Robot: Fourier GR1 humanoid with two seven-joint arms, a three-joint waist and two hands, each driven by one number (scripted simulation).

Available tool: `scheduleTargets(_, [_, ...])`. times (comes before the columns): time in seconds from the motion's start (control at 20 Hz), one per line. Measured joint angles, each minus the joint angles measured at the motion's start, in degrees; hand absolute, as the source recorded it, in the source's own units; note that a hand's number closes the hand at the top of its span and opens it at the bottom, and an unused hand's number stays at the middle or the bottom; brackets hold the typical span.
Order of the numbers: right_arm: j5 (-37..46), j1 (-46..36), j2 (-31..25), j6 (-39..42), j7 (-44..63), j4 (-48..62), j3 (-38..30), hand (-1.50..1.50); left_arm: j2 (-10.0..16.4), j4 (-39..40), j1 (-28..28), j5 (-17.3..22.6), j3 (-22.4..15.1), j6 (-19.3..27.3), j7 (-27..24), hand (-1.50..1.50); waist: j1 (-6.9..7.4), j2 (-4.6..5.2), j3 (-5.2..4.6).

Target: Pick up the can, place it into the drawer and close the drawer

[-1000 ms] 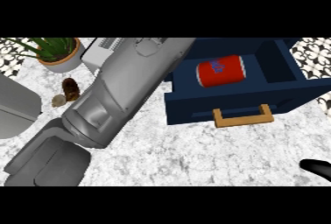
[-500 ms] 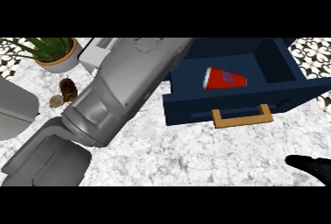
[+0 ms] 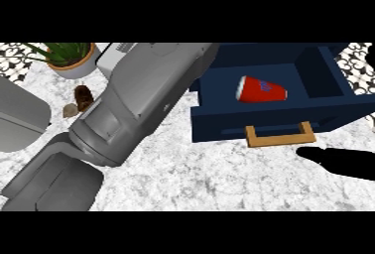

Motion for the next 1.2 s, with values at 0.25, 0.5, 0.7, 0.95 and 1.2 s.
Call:
scheduleTargets(0.25, [9.7, -3.1, -0.4, -2.4, -2.9, 7.2, 5.4, -1.50, 0.0, 1.4, -1.3, 0.0, -0.2, 0.0, -0.5, -1.50, 1.33, -0.26, -0.01])
scheduleTargets(0.5, [18.9, -6.4, 0.8, -6.0, -5.3, 17.2, 10.6, -1.50, 0.0, 2.3, -1.7, -0.8, -0.7, -0.5, -0.2, -1.50, 2.79, -0.59, -0.03])
scheduleTargets(0.7, [24.5, -9.1, 0.7, -8.8, -7.5, 25.8, 12.2, -1.50, 0.4, 1.7, -0.9, -1.0, -0.2, -1.7, -0.1, -1.50, 3.83, -0.96, -0.06])
scheduleTargets(0.95, [30.4, -13.2, 3.3, -15.5, -10.9, 38.1, 13.9, -1.50, 2.2, 1.1, 0.0, -1.3, 0.9, -3.0, 0.1, -1.50, 4.60, -1.10, -0.07])
scheduleTargets(1.2, [34.2, -19.9, 5.7, -22.1, -13.1, 51.9, 12.7, -1.50, 4.4, -1.1, 1.1, -2.1, 1.1, -3.6, 1.6, -1.50, 5.84, -1.32, -0.07])
